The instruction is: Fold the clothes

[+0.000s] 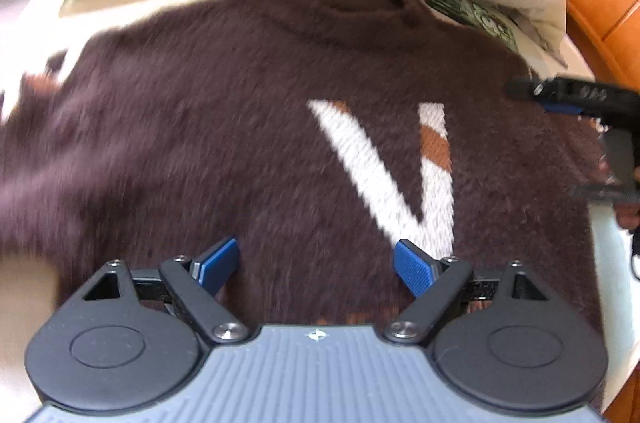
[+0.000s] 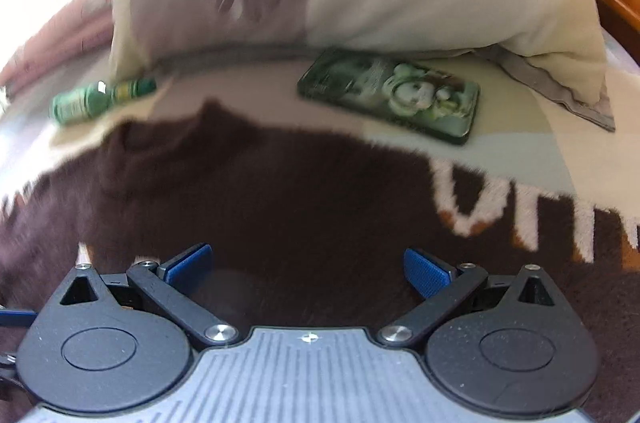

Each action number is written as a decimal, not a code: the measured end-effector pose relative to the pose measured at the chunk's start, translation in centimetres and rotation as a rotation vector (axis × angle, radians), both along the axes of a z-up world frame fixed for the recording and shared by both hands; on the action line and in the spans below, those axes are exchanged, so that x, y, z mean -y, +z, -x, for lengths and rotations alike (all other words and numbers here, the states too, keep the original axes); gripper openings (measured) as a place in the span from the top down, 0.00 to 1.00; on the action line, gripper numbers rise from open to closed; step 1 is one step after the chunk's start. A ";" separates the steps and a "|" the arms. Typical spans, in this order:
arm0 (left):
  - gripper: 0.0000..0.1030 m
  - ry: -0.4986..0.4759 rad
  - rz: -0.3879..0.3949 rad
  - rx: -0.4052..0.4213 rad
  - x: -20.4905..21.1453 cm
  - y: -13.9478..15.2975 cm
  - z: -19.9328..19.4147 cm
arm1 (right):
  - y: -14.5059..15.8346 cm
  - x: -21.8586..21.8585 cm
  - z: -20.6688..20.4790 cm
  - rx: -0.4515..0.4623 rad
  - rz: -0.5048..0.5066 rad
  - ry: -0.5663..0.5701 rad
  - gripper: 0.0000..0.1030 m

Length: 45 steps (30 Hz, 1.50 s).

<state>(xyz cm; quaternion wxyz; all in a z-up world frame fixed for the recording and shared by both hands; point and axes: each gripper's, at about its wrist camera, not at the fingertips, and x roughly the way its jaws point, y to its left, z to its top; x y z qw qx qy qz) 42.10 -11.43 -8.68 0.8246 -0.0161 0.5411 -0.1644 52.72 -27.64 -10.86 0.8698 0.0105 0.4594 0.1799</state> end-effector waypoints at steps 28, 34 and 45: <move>0.17 0.167 0.012 0.104 -12.5 2.2 -1.3 | 0.9 -7.1 5.7 -0.069 0.123 0.100 0.00; 0.16 0.190 0.044 0.008 -16.4 -0.7 -2.8 | 2.0 -10.4 7.4 -0.085 0.049 0.165 0.00; 0.17 0.070 0.027 0.064 -15.9 3.0 -3.3 | 0.9 -13.3 10.5 -0.145 0.075 0.262 0.00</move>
